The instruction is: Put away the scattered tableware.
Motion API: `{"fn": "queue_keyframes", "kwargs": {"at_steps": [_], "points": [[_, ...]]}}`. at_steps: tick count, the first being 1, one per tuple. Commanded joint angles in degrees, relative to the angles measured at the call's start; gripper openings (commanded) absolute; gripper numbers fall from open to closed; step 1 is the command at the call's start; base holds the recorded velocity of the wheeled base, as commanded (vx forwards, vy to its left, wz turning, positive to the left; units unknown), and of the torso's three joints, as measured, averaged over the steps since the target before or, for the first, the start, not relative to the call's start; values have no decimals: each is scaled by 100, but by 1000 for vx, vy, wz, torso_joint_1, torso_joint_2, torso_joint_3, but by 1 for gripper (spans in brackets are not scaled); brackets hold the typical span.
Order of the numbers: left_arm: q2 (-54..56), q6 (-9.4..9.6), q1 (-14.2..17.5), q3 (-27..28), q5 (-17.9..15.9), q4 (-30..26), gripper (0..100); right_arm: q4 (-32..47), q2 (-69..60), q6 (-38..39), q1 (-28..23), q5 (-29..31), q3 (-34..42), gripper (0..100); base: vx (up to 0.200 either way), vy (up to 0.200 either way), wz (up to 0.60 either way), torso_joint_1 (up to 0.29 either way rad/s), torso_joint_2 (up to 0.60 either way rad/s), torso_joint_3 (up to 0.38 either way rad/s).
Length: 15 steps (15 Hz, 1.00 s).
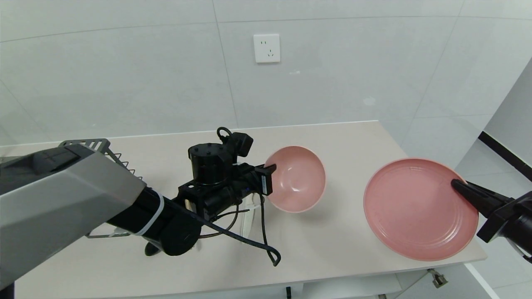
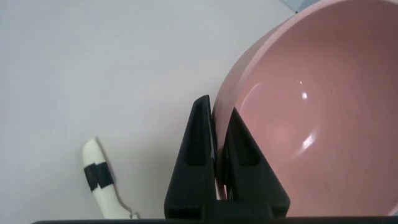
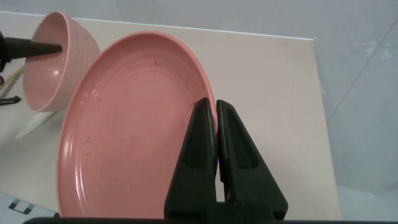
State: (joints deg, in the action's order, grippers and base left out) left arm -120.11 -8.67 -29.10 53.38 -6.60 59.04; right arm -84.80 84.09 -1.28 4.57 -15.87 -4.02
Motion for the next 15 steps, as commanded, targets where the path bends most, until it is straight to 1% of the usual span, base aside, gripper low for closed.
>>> {"fn": "queue_keyframes", "kwargs": {"at_steps": [1,4,5,6,7,8,9,10,11,12,13,14,15], "points": [[296,14,27,-74,0,46,0,-2,-7,-4,0,-4,-2,0,0,0,0,0,0,0],[735,23,45,-302,-8,213,0,-2,-24,-4,9,-4,-2,0,0,0,0,0,0,0],[920,14,45,-478,-17,266,0,-2,-33,-4,0,-4,-2,0,0,0,0,0,0,0],[1192,23,45,-759,-26,275,0,-2,-51,-4,0,-4,-2,0,0,0,0,0,0,0],[1491,23,45,-1190,-44,301,0,-10,-68,-4,9,-4,-2,0,0,0,0,0,0,0],[1816,5,45,-1708,-52,459,0,-2,-103,-13,9,-4,-2,0,0,0,0,0,0,0],[2141,-3,124,-2271,-105,758,0,-2,-139,-4,9,-4,7,0,0,0,0,0,0,0],[2387,5,247,-2684,-228,987,0,-2,-156,-4,9,-4,7,0,0,0,0,0,0,0],[2537,-12,300,-2939,-351,1119,0,-2,-156,-4,0,-4,7,0,0,0,0,0,0,0],[2686,-21,440,-3264,-457,1382,0,-2,-156,-13,9,-4,-37,0,0,0,0,0,0,0],[2730,41,581,-3607,-501,1707,0,-2,-156,-13,17,-4,-46,0,0,0,0,0,0,0],[2686,146,651,-3888,-509,2059,0,-2,-165,-21,17,-4,-55,0,0,0,0,0,0,0],[2528,199,660,-4143,-509,2516,0,-2,-183,-39,17,-4,-81,0,0,0,0,0,0,0]]}}
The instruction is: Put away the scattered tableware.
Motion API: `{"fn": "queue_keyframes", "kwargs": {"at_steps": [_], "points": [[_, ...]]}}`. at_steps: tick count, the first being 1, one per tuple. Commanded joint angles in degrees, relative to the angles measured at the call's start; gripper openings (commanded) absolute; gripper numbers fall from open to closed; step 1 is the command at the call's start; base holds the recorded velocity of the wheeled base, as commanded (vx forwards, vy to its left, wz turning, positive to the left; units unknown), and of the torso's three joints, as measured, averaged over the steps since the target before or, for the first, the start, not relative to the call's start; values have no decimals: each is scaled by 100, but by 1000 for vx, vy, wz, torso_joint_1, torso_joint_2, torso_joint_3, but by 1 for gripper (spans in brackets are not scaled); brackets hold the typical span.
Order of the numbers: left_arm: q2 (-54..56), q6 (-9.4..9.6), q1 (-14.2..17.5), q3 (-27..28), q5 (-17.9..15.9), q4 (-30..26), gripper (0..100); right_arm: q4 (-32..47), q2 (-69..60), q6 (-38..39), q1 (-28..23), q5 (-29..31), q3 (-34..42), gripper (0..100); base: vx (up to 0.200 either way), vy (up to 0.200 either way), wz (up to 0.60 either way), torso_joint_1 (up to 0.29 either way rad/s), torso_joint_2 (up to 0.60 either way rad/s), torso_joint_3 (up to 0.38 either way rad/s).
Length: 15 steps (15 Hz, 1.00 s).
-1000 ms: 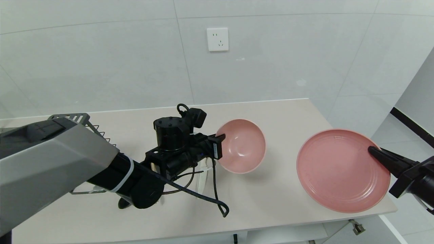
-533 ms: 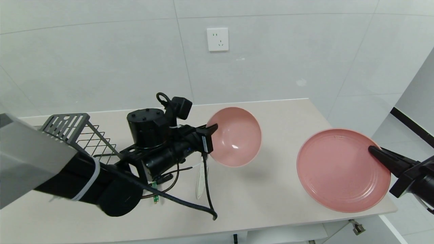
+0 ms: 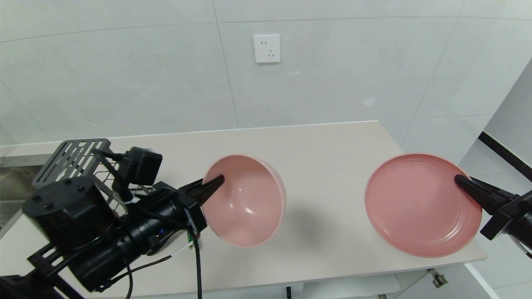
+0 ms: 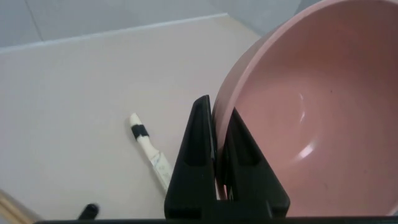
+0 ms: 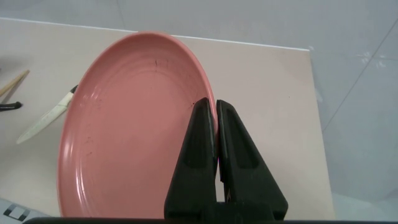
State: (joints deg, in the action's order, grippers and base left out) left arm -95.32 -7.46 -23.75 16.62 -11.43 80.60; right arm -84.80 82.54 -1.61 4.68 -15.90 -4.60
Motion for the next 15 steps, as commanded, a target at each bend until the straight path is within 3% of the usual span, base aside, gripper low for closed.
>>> {"fn": "queue_keyframes", "kwargs": {"at_steps": [1,2,3,4,5,6,10,11,13,15], "points": [[-277,113,142,-756,-8,940,0,-2,-72,-15,6,-1,-24,0,0,0,0,0,0,0],[-215,61,160,-756,36,940,0,-2,-80,-15,6,-1,-24,0,0,0,0,0,0,0],[-110,-106,169,-765,36,940,0,-2,-80,-15,6,-1,-24,0,0,0,0,0,0,0],[-83,-388,169,-765,-8,940,0,-2,-80,-15,6,-1,-24,0,0,0,0,0,0,0],[-110,-924,177,-721,-34,940,0,-2,-80,-15,6,-1,-24,0,0,0,0,0,0,0],[-198,-1240,177,-704,36,940,0,-2,-89,-15,6,-1,-24,0,0,0,0,0,0,0],[145,-1196,151,-370,590,940,0,42,-151,29,235,-1,-94,0,0,0,0,0,0,0],[154,-1170,116,-405,933,940,0,42,-177,55,323,8,-182,0,0,0,0,0,0,0],[48,-704,-130,-422,2532,940,0,-19,-186,73,464,25,-182,0,0,0,0,0,0,0],[128,-528,-315,-457,2594,940,0,-142,-151,3,481,34,-120,0,0,0,0,0,0,0]]}}
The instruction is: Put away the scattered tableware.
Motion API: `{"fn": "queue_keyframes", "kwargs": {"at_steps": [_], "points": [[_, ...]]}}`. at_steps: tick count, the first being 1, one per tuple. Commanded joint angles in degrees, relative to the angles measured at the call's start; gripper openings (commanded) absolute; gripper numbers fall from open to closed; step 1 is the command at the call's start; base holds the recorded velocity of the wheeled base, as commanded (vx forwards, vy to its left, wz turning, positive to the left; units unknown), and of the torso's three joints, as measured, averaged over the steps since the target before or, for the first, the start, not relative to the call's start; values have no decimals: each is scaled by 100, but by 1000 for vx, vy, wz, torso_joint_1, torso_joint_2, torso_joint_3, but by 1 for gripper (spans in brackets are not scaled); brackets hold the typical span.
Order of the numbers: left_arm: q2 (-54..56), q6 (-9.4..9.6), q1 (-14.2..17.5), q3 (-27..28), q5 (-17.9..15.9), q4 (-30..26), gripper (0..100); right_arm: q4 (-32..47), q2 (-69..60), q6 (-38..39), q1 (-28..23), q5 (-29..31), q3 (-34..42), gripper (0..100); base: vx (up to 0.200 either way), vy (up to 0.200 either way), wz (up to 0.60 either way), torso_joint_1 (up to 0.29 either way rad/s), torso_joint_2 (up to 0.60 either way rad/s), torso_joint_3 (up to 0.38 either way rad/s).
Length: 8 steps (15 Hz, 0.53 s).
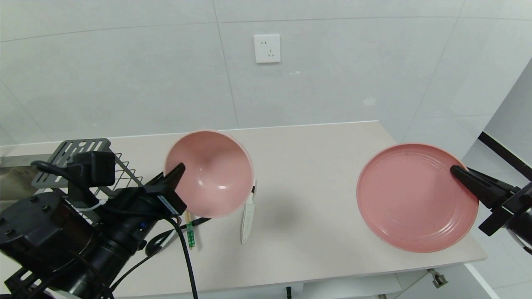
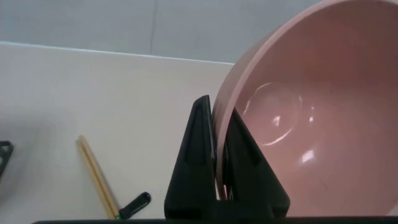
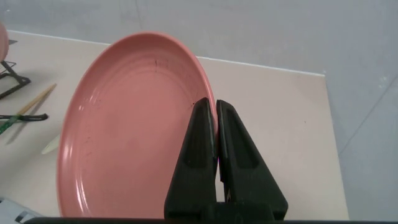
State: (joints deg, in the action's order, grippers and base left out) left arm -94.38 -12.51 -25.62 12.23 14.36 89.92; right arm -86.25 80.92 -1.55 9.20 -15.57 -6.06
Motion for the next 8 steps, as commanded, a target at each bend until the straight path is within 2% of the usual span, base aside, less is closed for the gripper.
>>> {"fn": "queue_keyframes", "kwargs": {"at_steps": [1,3,4,6,8], "points": [[-151,530,-65,-89,58,8,0,-15,55,-21,29,1,52,0,0,0,0,0,0,0],[-221,723,-4,-89,49,8,0,-59,108,-74,249,1,70,0,0,0,0,0,0,0],[-239,961,-4,-107,41,8,0,-68,134,-91,424,1,87,0,0,0,0,0,0,0],[-511,1602,22,-98,32,8,0,-76,143,-100,600,1,70,0,0,0,0,0,0,0],[-687,1945,-22,-10,14,8,0,-147,152,-100,600,1,-36,0,0,0,0,0,0,0]]}}
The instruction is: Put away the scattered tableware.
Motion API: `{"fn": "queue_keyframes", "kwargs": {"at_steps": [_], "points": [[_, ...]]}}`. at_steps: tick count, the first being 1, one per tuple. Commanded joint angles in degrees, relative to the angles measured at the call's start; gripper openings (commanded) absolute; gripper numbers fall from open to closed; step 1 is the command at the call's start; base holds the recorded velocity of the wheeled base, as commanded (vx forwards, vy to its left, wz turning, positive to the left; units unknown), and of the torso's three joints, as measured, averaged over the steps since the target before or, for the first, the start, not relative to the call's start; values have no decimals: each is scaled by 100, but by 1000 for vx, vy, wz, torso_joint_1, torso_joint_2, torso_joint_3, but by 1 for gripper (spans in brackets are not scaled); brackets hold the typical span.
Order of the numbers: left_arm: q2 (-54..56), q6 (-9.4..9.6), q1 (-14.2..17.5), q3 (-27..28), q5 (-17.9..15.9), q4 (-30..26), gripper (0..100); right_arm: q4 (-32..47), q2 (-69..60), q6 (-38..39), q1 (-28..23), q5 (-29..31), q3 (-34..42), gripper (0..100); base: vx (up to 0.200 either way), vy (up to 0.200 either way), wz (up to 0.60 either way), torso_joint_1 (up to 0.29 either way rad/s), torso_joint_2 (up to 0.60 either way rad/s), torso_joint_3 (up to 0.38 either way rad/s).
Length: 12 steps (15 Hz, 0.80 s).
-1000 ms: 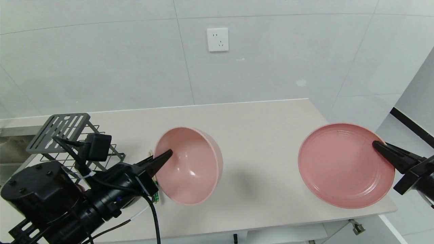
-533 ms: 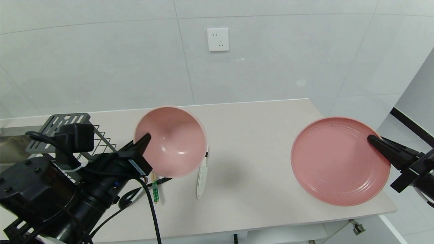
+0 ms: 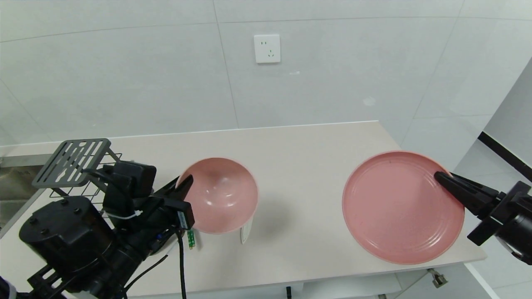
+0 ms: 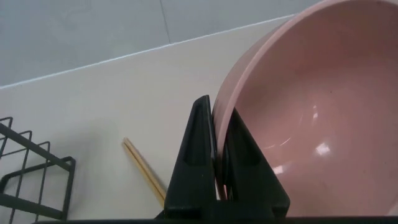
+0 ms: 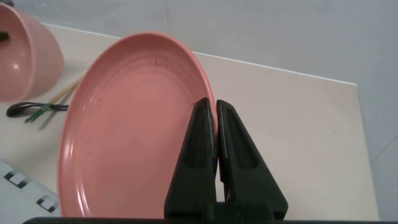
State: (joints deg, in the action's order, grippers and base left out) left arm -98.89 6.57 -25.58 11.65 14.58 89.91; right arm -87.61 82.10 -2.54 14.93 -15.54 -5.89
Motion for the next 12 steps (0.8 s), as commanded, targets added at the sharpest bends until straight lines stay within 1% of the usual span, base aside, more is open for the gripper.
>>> {"fn": "queue_keyframes", "kwargs": {"at_steps": [1,3,5,6,7,8,10,11,12], "points": [[-254,99,-53,109,-8,9,0,-116,60,-1,27,-1,-114,0,0,0,0,0,0,0],[-227,99,-105,83,10,9,0,-239,324,-133,36,-10,-106,0,0,0,0,0,0,0],[-183,37,-325,-137,19,9,0,-239,420,-168,80,-10,-132,0,0,0,0,0,0,0],[-166,37,-448,-216,19,9,0,-239,420,-168,80,-10,-132,0,0,0,0,0,0,0],[-139,37,-694,-348,27,9,0,-239,385,-177,89,-10,-141,0,0,0,0,0,0,0],[-113,37,-844,-410,27,9,0,-239,350,-177,89,-10,-149,0,0,0,0,0,0,0],[89,28,-932,-550,27,9,0,-239,306,-177,89,-10,-141,0,0,0,0,0,0,0],[318,-112,-958,-550,27,9,0,-239,306,-177,97,-10,-141,0,-200,0,0,7,-7,7],[590,-332,-967,-568,27,9,0,-239,315,-177,106,-10,-149,0,-200,0,0,2,7,2]]}}
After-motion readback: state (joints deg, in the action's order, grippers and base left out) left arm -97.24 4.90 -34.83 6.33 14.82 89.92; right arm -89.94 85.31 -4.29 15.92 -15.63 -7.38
